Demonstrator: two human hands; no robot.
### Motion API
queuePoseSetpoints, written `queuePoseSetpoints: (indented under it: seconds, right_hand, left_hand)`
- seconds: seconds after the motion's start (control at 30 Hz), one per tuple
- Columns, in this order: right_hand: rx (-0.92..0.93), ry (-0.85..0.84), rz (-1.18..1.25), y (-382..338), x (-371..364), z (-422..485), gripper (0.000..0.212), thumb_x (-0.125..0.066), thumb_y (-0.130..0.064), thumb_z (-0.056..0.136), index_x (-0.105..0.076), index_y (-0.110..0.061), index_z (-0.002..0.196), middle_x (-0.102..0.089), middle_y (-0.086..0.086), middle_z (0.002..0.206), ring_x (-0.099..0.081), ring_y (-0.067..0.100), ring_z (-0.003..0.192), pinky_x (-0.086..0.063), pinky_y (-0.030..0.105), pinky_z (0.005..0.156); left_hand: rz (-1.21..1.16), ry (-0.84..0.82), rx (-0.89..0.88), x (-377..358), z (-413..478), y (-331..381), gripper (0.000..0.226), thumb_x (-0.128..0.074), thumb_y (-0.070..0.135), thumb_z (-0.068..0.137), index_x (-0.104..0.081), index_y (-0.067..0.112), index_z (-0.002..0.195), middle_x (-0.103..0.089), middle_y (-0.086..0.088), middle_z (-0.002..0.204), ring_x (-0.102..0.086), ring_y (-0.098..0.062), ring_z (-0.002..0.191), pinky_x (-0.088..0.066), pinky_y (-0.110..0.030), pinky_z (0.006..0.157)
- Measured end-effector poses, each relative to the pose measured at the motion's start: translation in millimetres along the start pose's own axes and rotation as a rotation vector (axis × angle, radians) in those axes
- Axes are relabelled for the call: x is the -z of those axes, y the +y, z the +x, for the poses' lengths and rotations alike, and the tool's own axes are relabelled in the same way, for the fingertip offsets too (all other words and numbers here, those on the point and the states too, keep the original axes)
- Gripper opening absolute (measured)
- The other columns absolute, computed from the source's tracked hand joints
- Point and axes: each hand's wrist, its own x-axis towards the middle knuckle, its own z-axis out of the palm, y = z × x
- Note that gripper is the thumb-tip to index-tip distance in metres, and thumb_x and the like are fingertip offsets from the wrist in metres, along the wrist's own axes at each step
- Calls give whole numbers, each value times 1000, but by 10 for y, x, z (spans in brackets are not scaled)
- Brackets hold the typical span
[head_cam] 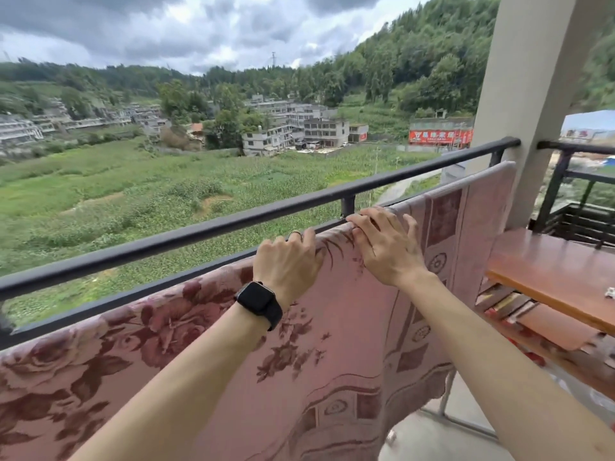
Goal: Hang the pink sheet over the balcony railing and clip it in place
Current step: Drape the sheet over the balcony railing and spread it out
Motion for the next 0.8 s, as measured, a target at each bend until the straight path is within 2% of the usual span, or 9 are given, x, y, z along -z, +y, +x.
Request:
queuePoseSetpoints:
  seconds: [0.1,0.17,0.23,0.3,0.37,0.5,0.6,0.8]
  right_hand:
    - [31,36,1,311,-80,66,38,-22,-46,104,-44,-42,135,-44,-8,145,-29,15,143,-13,54,115]
    - [31,73,3,489,-130,112,41,-20,-48,104,-45,-40,135,-45,-7,144,-29,16,143,-15,54,115]
    - [17,115,24,688,-176,177,42,-20,-49,104,-48,-39,133,-46,-7,143,-30,17,143,-15,53,115]
    - [9,132,37,909,-215,233,42,-21,-49,104,-48,-38,134,-44,-7,144,-27,16,145,-13,53,116]
    - [-3,135,42,1106,-232,282,39,-23,-46,105,-46,-39,136,-42,-7,147,-25,16,146,-12,53,117]
    - [-26,145,25,1503,-235,379,41,-20,-46,105,-47,-39,135,-41,-6,150,-24,18,147,-11,53,117]
    - [-66,170,45,1878,-208,477,40,-22,-44,105,-49,-38,133,-43,-6,149,-27,17,146,-14,56,116]
    - [-102,148,36,2656,-204,690,39,-20,-44,104,-47,-40,132,-40,-10,153,-24,16,147,-13,60,115]
  left_hand:
    - [14,20,-9,-117,225,270,39,-28,46,103,-50,14,112,-65,-3,88,-64,-24,71,-39,-30,52]
    - [35,56,-18,-229,366,439,36,-40,42,102,-56,12,114,-67,-4,85,-64,-25,66,-38,-30,49]
    - [57,150,-27,-378,515,620,34,-52,32,97,-59,8,121,-70,-7,88,-64,-27,68,-43,-31,51]
    - [83,231,-47,-526,667,823,39,-49,22,95,-56,6,130,-71,-9,98,-65,-28,75,-46,-33,56]
    - [78,288,-55,-611,839,1023,44,-50,22,95,-52,5,136,-70,-10,107,-65,-28,80,-46,-34,60]
    - [34,279,-49,-717,1133,1404,48,-49,26,98,-48,4,141,-65,-14,124,-64,-31,87,-49,-40,69]
    - [-3,245,-65,-801,1352,1666,50,-51,23,97,-45,2,142,-60,-16,131,-63,-33,89,-49,-41,70]
    - [-18,179,-88,-871,1905,2153,52,-56,23,93,-48,3,140,-64,-14,124,-64,-29,82,-47,-37,63]
